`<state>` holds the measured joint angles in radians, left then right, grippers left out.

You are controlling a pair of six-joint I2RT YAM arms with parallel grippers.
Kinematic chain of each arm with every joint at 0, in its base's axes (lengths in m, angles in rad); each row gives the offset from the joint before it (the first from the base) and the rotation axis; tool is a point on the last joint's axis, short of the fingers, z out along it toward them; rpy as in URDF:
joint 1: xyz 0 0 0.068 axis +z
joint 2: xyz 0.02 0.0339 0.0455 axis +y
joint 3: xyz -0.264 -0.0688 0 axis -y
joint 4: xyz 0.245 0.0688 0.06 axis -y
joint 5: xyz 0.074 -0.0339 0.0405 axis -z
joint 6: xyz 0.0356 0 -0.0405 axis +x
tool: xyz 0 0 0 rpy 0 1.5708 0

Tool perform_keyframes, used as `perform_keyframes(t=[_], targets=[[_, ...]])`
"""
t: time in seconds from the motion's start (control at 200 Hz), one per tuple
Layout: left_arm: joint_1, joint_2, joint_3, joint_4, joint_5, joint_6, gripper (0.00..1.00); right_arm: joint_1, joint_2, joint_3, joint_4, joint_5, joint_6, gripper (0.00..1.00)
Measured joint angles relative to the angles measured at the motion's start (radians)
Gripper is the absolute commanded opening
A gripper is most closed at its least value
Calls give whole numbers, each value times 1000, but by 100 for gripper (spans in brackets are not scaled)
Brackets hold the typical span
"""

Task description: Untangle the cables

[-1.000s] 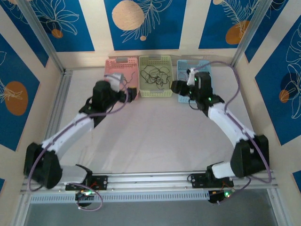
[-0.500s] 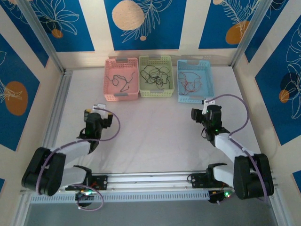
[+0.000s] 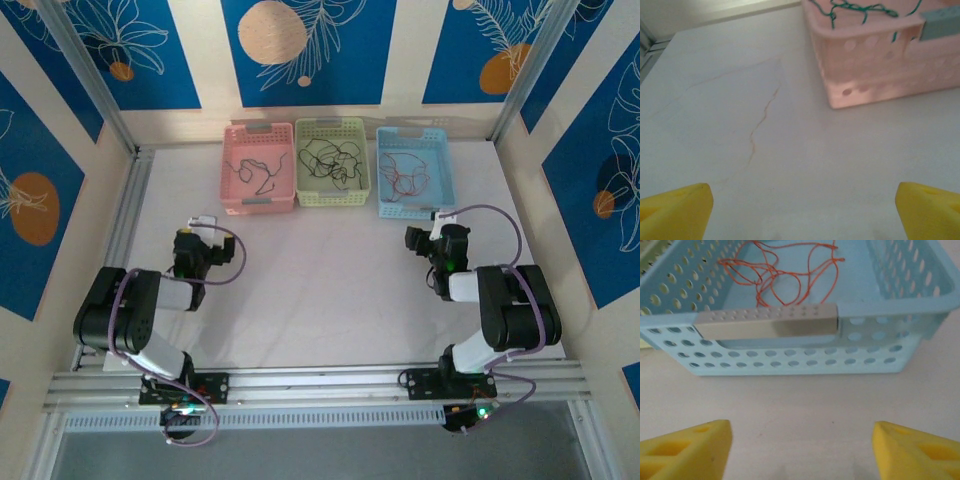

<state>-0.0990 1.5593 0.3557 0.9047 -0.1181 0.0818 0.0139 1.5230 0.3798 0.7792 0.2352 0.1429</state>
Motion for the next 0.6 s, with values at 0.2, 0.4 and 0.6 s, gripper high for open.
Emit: perform_keyframes(t=[0.2, 0.4, 0.6], targets=[[7, 0, 9, 1, 22, -5, 100, 2, 0, 0, 22, -3, -2, 99], [8, 0, 9, 1, 26, -5, 100, 6, 0, 0, 22, -3, -2, 99], [8, 0, 9, 0, 32, -5, 100, 6, 0, 0, 22, -3, -2, 99]])
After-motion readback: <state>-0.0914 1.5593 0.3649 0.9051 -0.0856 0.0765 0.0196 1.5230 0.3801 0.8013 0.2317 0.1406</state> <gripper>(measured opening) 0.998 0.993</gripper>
